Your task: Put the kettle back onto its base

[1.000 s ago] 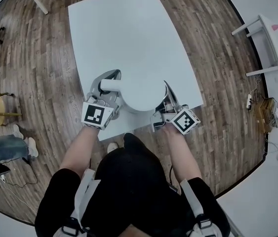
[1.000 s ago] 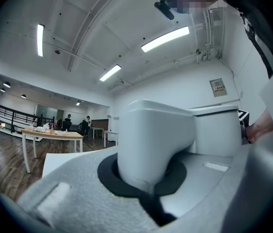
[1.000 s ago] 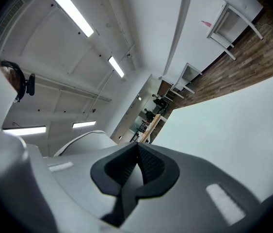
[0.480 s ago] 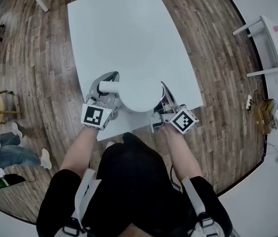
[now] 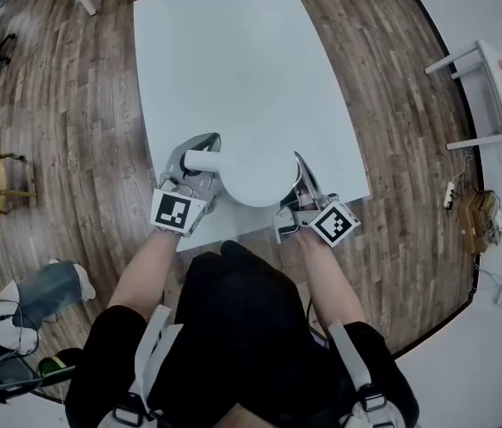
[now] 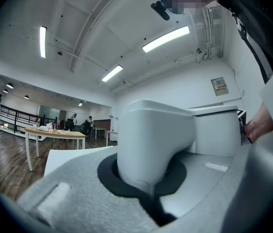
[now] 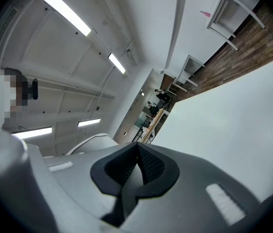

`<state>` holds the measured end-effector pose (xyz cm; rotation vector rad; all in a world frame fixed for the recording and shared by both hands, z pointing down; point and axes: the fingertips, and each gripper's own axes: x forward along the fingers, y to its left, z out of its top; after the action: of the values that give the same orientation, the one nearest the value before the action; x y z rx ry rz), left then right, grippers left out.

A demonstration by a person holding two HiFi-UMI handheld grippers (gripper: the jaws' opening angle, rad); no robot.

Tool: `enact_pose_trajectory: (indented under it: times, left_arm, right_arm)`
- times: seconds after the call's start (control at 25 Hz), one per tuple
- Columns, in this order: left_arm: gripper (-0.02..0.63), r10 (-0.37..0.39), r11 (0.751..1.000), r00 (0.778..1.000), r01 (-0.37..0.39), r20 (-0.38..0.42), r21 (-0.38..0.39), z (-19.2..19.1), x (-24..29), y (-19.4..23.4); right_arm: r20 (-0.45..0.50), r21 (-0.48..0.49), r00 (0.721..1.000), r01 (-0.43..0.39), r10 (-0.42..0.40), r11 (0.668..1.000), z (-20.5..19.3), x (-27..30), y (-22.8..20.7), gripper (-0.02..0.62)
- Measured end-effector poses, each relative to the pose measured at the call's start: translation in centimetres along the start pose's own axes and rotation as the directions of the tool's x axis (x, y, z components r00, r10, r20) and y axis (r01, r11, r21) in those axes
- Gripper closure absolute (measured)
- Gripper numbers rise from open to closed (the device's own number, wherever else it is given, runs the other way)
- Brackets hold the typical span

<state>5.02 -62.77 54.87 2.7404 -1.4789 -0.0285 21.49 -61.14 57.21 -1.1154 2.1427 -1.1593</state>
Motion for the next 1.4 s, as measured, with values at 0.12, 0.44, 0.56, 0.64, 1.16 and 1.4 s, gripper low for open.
enact_pose_trajectory:
  times: [0.12, 0.44, 0.56, 0.64, 1.16, 1.4]
  left_arm:
    - [0.603, 0.004, 1.000, 1.000, -0.004, 0.006, 0.003, -0.1, 0.0, 0.1]
    - [0.536, 0.041, 0.999, 0.999, -0.041, -0.021, -0.003, -1.3, -0.4, 0.7]
    - [0.460, 0.056, 0.998, 0.996, -0.056, -0.073, 0.003, -2.2, -0.9, 1.2]
    - [0.454, 0.059, 0.997, 0.993, -0.054, -0.102, 0.048, -2.8, -1.7, 1.1]
    - [0.446, 0.057, 0.996, 0.991, -0.050, -0.118, 0.068, -2.1, -9.5, -0.5]
    - [0.461, 0.004, 1.000, 0.997, -0.005, -0.079, -0.013, 1.6, -13.0, -1.9]
  right_arm:
    - [0.002, -0.007, 1.000, -0.002, 0.002, 1.000, 0.0, 0.0, 0.0, 0.595]
    - [0.036, -0.042, 0.999, 0.003, -0.001, 0.999, -0.1, -0.6, 0.1, 0.590]
    - [0.054, -0.088, 0.998, 0.023, -0.018, 0.996, 0.4, -1.1, 0.3, 0.565]
    - [0.069, -0.102, 0.997, 0.042, -0.035, 0.994, 0.6, -1.9, 0.2, 0.560]
    - [0.139, -0.297, 0.985, 0.141, -0.103, 0.944, -2.9, -10.6, 4.4, 0.576]
    - [0.181, -0.401, 0.979, 0.159, -0.092, 0.902, -4.0, -13.6, 9.5, 0.584]
